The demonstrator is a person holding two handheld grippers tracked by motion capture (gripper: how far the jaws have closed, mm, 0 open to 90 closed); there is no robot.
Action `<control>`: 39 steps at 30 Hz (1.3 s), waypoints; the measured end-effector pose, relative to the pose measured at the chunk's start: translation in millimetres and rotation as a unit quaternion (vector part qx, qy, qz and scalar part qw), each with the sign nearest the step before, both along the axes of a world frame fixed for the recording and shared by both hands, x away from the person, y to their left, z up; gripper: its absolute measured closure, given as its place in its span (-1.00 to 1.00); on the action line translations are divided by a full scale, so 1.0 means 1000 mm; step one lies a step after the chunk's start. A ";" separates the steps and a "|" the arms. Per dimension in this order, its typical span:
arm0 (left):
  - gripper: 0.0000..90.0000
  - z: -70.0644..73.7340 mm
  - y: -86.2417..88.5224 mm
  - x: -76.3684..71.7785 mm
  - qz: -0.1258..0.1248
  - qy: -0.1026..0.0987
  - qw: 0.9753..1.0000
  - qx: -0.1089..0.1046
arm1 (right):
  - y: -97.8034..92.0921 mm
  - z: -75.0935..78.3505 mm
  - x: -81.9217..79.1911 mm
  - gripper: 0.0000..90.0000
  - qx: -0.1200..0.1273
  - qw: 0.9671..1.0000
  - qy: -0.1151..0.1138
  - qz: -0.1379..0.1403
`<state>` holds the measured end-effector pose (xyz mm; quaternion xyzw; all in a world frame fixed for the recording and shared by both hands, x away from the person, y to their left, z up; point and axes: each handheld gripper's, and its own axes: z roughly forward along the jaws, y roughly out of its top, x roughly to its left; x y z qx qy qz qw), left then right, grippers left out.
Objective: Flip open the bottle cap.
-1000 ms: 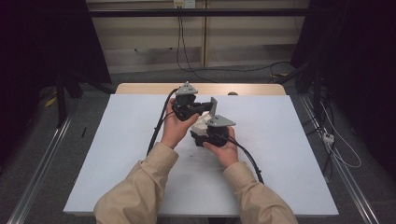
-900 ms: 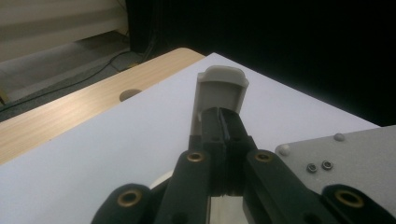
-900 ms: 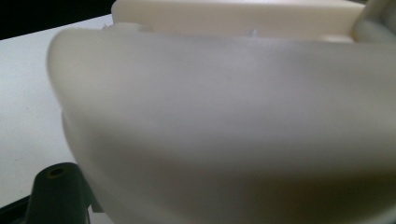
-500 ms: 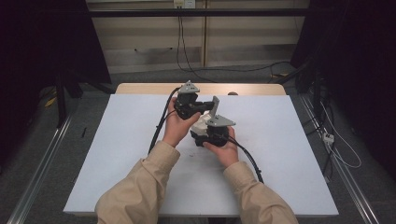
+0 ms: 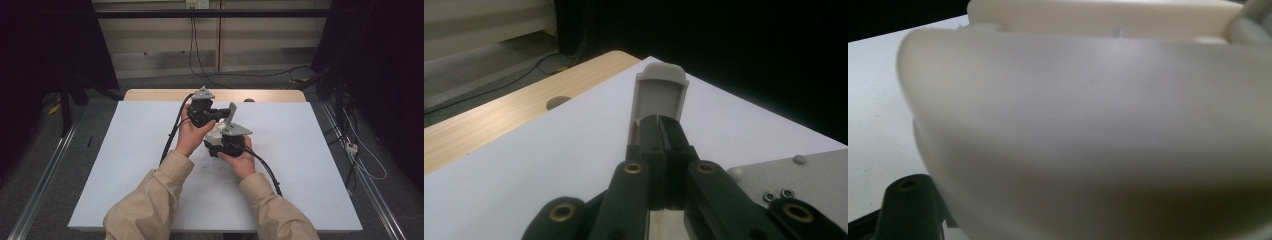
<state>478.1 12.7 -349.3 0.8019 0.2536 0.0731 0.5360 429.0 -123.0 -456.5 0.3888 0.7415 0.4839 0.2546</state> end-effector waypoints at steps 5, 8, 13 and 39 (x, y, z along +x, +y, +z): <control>1.00 -0.001 -0.001 0.001 -0.001 0.001 1.000 -0.002 | 0.000 0.000 0.000 -0.59 0.000 1.000 -0.001 0.000; 1.00 -0.002 -0.002 0.002 0.000 0.002 1.000 -0.002 | 0.000 0.000 0.000 -0.59 0.000 1.000 0.000 0.000; 1.00 -0.002 -0.002 0.003 0.002 0.002 1.000 0.002 | 0.000 0.000 0.000 -0.59 -0.001 1.000 0.000 0.000; 1.00 -0.006 -0.008 0.009 -0.006 0.008 1.000 0.009 | 0.000 0.000 0.000 -0.59 -0.003 1.000 0.001 0.001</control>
